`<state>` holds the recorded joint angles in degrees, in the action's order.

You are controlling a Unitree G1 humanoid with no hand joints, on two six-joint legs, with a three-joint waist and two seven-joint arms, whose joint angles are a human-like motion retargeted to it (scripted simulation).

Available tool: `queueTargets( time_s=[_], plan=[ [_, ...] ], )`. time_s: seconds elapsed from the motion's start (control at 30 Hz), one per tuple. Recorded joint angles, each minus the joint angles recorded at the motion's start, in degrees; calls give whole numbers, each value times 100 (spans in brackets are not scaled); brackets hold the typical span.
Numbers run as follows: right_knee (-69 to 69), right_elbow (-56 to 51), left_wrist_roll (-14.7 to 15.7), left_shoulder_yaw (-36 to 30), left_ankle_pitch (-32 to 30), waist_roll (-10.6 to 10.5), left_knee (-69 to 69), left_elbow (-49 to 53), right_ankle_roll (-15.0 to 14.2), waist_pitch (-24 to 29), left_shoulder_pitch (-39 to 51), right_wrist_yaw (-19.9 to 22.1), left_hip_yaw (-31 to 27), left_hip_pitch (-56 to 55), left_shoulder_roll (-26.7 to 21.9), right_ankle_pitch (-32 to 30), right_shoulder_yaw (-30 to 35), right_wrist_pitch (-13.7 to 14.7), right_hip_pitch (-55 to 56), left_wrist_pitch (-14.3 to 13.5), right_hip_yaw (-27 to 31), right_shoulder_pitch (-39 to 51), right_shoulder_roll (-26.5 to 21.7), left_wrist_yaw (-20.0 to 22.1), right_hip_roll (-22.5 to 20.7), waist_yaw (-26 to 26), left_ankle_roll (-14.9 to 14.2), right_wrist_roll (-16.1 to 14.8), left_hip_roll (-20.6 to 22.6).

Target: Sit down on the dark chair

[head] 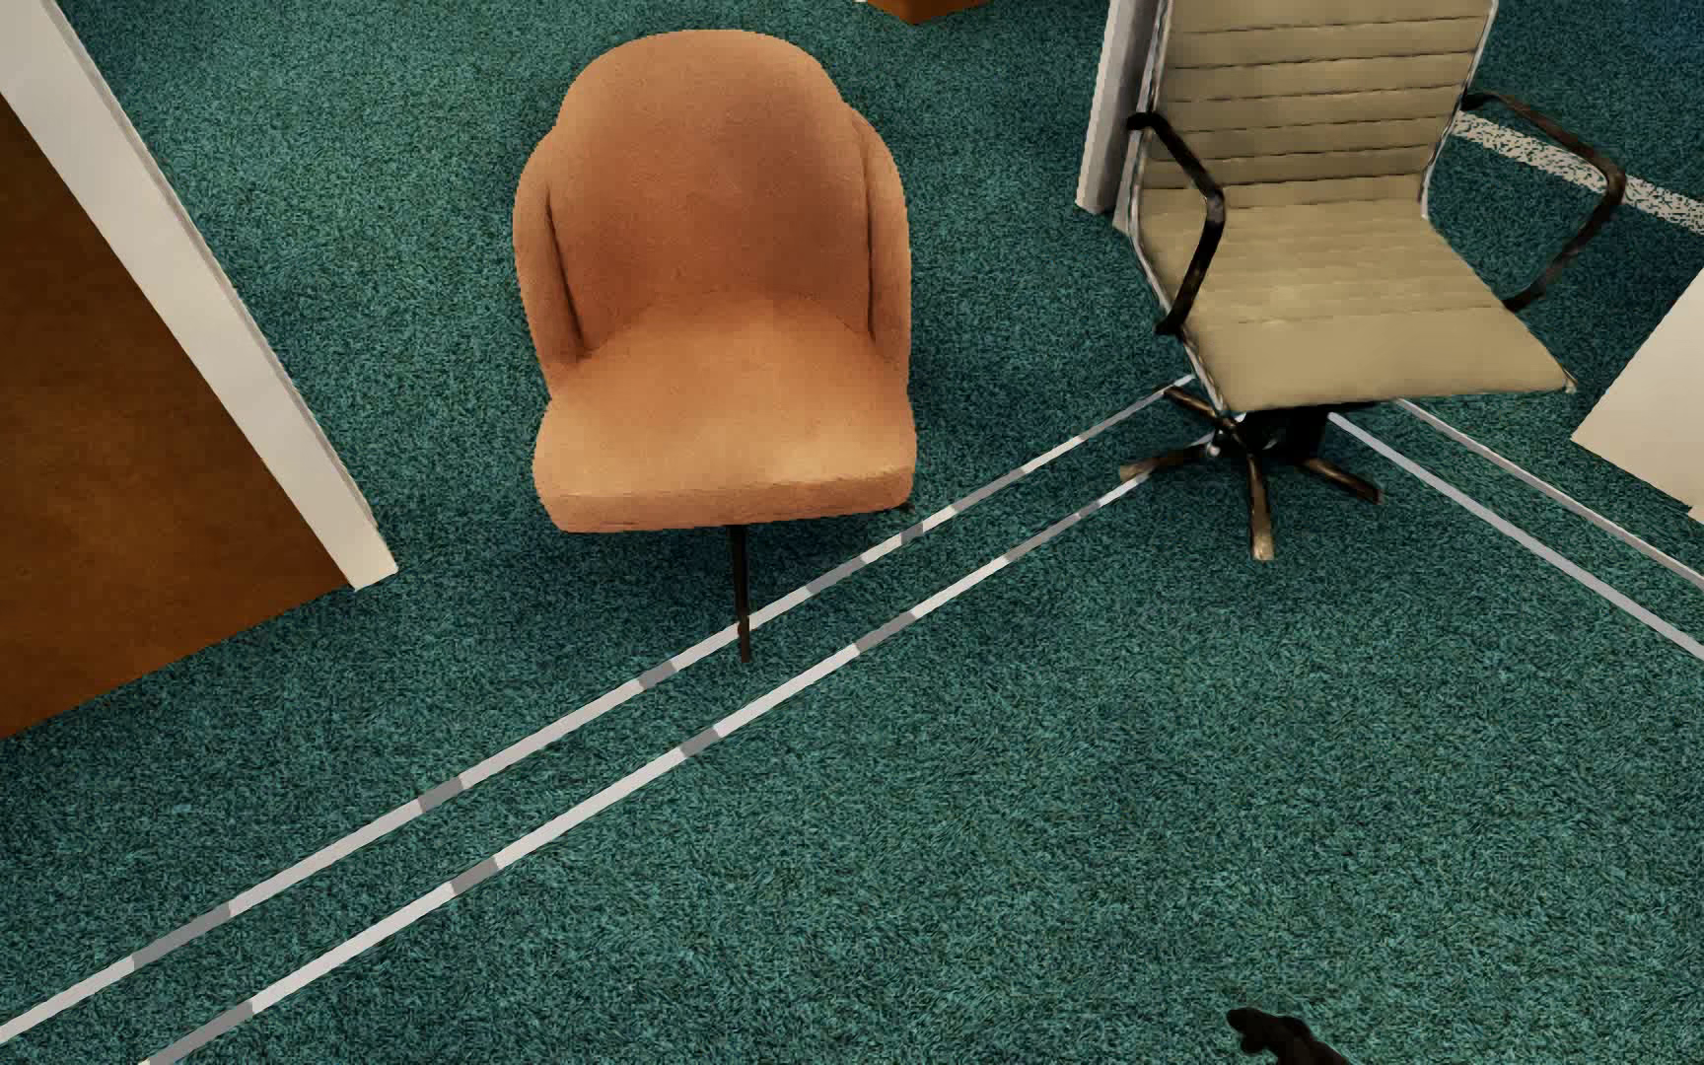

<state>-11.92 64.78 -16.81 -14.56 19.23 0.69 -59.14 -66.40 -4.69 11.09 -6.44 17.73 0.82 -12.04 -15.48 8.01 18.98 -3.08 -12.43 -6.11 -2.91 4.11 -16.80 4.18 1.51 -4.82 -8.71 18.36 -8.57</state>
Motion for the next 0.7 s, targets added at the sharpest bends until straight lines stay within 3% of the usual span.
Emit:
queueTargets(
  time_s=[0.03, 0.07, 0.1, 0.13, 0.17, 0.2, 0.23, 0.27, 0.3, 0.33, 0.37, 0.4, 0.43, 0.47, 0.53, 0.57, 0.6, 0.63, 0.67, 0.7],
  plan=[
    [107, -177, -92, 19, -208, 8, 1097, 112, 13, -131, -335, -467, 44, -149, 67, 158, 271, 209, -375, 582, -62, 169, -43, -201, 20, -63, 130, -4, -15],
    [227, -131, -132, 133, -388, -15, 2403, -359, -31, -65, -348, -65, 14, -151, 132, 303, 527, 327, -720, -181, 26, 534, -40, 33, 4, -119, 308, -30, -8],
    [551, -172, -87, 318, -869, -55, 3818, -876, -210, 97, -198, 14, 292, -28, 175, 356, 575, 448, -1294, -1349, -47, 902, -30, -228, 34, -122, 676, -292, 240],
    [623, -361, -1802, 196, -1343, -126, 4806, -1096, -239, -99, -618, 440, 585, -185, 233, 415, 411, 14, -1425, 4087, -237, 975, -68, 4714, 1, -152, 794, 46, 247],
    [654, -361, -2390, -101, -1124, -145, 4806, -1380, -303, -202, -745, 267, 638, -571, 236, 461, 429, 219, -1597, 3066, -271, 1021, -46, 3787, -4, -193, 896, 366, 279],
    [662, -1066, -2678, 366, -954, -193, 4623, -1293, -317, -251, -747, 738, 799, -931, 219, 655, 363, -553, -1905, 11554, -338, 899, -202, 12315, 120, -240, 1402, -669, 457],
    [412, -1227, -2676, 406, -1101, -230, 4506, -1433, -313, -389, -753, 301, 769, -903, 261, 726, 235, -148, -2004, 11857, -428, 717, -296, 12389, 151, -380, 1371, -601, 416],
    [-31, -1180, -2617, 552, -786, -212, 3967, -1459, -432, -445, -698, 139, 781, -899, 329, 805, 185, -87, -2059, 12175, -332, 636, -319, 12594, 297, -438, 1336, -681, 416],
    [-711, -1097, -2683, 862, -1536, -116, 3900, -1520, -472, -490, -587, 17, 834, -831, 332, 789, 289, 7, -1946, 12729, -301, 550, -307, 12861, 527, -428, 1349, -759, 504],
    [-1920, -802, -2583, 963, -1316, -48, 3081, -1492, -475, -562, -586, 109, 791, -986, 358, 372, 222, -2, -1509, 14982, -374, 435, -283, 15275, 711, -394, 1215, -898, 462],
    [-3157, -371, 183, 668, -1329, 252, 3062, -961, -920, -491, -39, 260, 83, -786, 67, -522, 431, 23, -1069, 2458, 43, 425, -30, 3997, 942, -363, 992, -1338, 785],
    [-4261, -219, 190, 311, -1245, 126, 3187, 71, -580, -432, -28, -76, 181, -337, 60, -1756, 626, -146, -541, -45, -207, 233, -26, -425, 1092, -191, 1435, -748, 1043],
    [-5437, -324, 391, 112, -1135, 99, 3317, 130, -406, -374, 228, 51, 102, 0, -61, -1310, 687, -342, 166, 127, -49, 54, -46, -293, 1038, -29, 1711, -865, 1233],
    [-6186, -141, 497, -135, -974, 53, 3425, 153, -268, -397, 448, 47, -33, 300, -173, -765, 572, -295, 790, 22, 108, -62, 1, -321, 921, 161, 1713, -766, 1334],
    [-6585, -226, 964, -709, -688, -5, 3818, 449, -514, -136, 1148, 161, -308, 1220, -289, -224, 179, -369, 1676, 46, 614, -333, -56, -147, 698, 409, 1904, -934, 1679],
    [-6336, -261, 1101, -859, -459, -56, 3997, 705, -363, -174, 1366, 359, -331, 1645, -316, -66, 130, -501, 2072, 80, 731, -601, -66, -63, 506, 539, 1901, -958, 1699],
    [-5722, -169, 960, -1058, -272, -67, 4040, 917, -374, -76, 1777, 133, -415, 1950, -365, 20, 38, -460, 2329, 27, 812, -624, -49, -110, 375, 644, 1749, -795, 1629],
    [-4917, -146, 847, -1275, -5, -50, 3949, 1109, -299, -56, 2119, 259, -283, 2088, -328, 64, 41, -423, 2555, -52, 865, -719, -21, -31, 284, 689, 1650, -814, 1612],
    [-3745, -98, 686, -1454, 153, -70, 3972, 1310, -73, -43, 2370, 168, -436, 2290, -221, -206, -38, -310, 2519, -134, 966, -799, -10, -90, 150, 698, 1581, -725, 1556],
    [-2578, -105, 525, -1670, 436, -83, 3572, 1426, 170, -117, 2597, 191, -596, 2165, -51, -369, -63, -509, 2510, -121, 1080, -858, -40, -101, 134, 723, 1517, -696, 1498]
  ],
)
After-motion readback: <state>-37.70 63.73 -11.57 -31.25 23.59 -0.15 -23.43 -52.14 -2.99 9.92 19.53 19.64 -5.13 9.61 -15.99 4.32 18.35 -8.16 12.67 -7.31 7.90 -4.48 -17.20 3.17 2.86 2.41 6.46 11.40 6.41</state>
